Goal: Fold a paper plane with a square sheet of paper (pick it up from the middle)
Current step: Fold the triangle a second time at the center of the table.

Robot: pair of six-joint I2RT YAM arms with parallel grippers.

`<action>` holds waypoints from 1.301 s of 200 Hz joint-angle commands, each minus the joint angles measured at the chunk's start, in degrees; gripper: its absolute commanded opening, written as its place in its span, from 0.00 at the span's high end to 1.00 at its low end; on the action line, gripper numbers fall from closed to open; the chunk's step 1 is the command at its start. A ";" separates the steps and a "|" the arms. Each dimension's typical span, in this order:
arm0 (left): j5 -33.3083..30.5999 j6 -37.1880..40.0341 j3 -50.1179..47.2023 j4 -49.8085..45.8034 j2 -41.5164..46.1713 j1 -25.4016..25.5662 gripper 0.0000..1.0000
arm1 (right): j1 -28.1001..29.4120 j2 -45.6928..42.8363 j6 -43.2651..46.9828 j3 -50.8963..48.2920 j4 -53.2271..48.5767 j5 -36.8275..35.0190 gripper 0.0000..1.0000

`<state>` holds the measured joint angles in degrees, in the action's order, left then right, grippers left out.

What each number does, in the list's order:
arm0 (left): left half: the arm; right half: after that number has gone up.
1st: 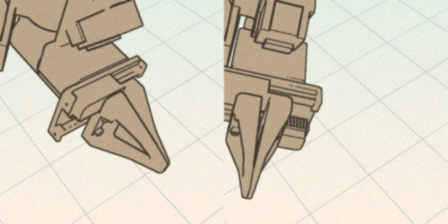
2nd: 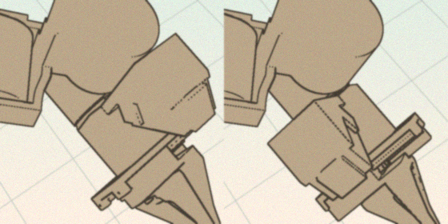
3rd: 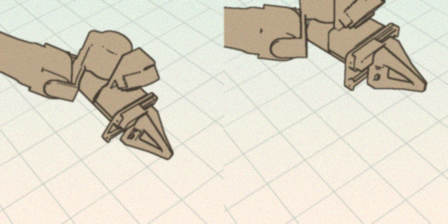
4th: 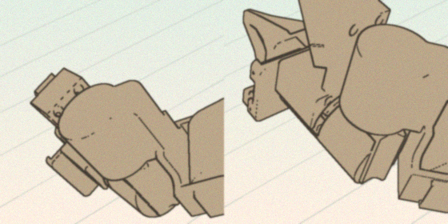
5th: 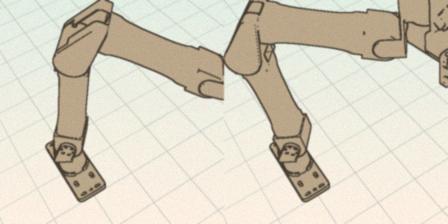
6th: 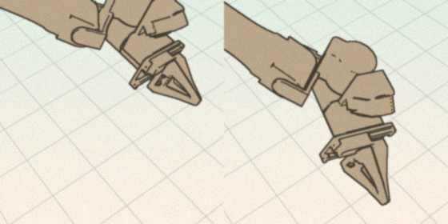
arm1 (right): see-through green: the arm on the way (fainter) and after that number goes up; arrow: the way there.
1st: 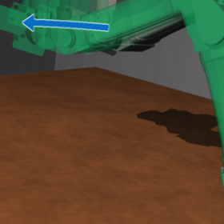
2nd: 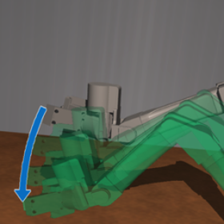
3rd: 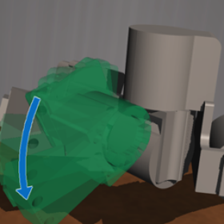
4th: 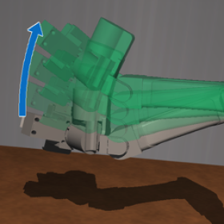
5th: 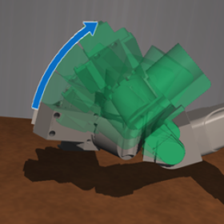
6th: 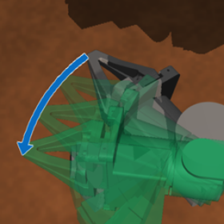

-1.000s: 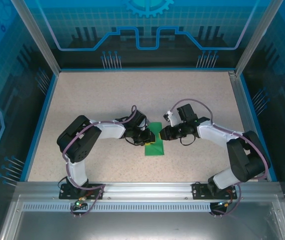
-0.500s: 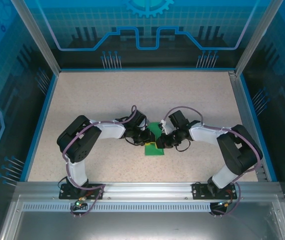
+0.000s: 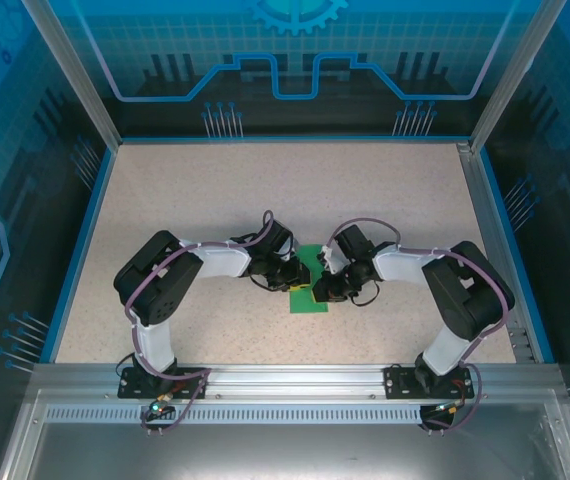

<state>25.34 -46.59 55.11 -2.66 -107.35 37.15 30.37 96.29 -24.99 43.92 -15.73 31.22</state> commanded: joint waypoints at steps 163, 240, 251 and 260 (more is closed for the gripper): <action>-0.42 0.68 -0.14 -2.00 -0.50 0.56 0.75 | 1.58 -8.30 0.46 0.30 -5.46 -1.63 0.77; 0.32 -0.39 -0.19 -0.15 0.12 0.56 0.74 | 5.23 -3.63 -0.27 3.07 -7.27 -7.43 0.76; 0.24 -0.32 -0.10 -0.13 0.21 0.51 0.74 | 5.06 -4.80 -0.42 2.68 -7.30 -8.29 0.75; 0.18 -0.19 0.05 -0.27 0.18 0.56 0.74 | 4.60 -6.36 -0.89 2.26 -7.21 -9.10 0.74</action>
<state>25.71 -46.63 55.11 -2.22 -107.31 37.15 35.11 92.14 -24.69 45.67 -20.95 25.04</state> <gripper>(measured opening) 0.259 0.250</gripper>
